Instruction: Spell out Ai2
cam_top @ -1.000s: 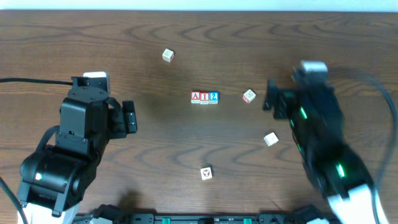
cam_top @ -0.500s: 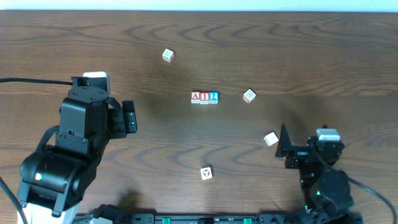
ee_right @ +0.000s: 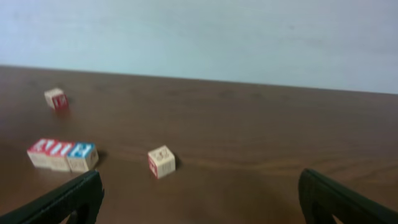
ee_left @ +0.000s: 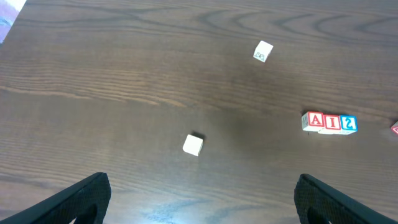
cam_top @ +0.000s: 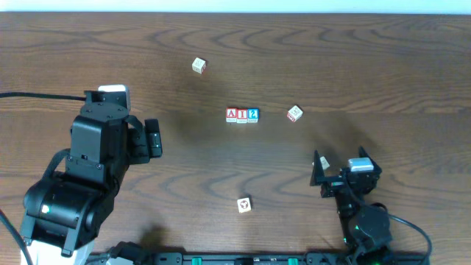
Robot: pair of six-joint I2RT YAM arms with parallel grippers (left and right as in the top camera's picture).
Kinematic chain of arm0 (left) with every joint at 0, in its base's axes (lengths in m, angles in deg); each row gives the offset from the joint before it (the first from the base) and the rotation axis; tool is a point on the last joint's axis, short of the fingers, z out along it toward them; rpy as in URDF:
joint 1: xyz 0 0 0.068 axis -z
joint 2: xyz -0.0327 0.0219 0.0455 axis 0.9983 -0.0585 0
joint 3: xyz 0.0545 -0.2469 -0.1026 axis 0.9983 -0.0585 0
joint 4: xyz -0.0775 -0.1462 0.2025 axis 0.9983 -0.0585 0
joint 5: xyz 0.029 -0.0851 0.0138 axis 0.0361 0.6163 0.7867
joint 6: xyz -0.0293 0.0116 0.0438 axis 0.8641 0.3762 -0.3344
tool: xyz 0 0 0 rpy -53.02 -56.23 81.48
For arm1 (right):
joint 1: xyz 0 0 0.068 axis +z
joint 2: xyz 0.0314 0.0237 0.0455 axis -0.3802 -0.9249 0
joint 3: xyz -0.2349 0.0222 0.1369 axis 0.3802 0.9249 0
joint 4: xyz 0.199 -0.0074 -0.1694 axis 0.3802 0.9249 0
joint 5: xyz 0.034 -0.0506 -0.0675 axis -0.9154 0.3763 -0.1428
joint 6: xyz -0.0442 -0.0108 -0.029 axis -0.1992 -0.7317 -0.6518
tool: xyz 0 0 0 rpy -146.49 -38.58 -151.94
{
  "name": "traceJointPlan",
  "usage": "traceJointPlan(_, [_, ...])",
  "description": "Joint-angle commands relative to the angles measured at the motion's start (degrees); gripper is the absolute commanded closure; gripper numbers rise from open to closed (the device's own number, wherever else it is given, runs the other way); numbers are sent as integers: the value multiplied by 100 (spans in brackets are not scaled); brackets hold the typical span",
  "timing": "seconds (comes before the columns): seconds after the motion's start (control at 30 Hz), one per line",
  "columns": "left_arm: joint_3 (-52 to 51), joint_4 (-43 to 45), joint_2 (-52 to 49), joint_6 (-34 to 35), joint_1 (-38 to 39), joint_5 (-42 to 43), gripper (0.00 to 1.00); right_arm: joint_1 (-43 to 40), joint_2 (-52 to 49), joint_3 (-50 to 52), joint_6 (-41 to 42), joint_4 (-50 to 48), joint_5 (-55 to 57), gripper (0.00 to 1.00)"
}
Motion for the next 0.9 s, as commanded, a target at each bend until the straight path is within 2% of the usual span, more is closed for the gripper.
traceJointPlan(0.0, [70, -7, -9, 2, -13, -101, 5, -20, 31, 9, -498, 291, -227, 1])
traceJointPlan(0.2, [70, -7, -9, 2, -13, -101, 5, -15, -98, 9, -632, 350, -1163, 1])
traceJointPlan(0.77, [48, -9, 15, -15, -7, -81, 5, -15, -144, 9, -632, 350, -1176, 1])
traceJointPlan(0.87, [-155, 116, 551, -186, -9, -219, 5, -15, -144, 9, -632, 350, -1176, 1])
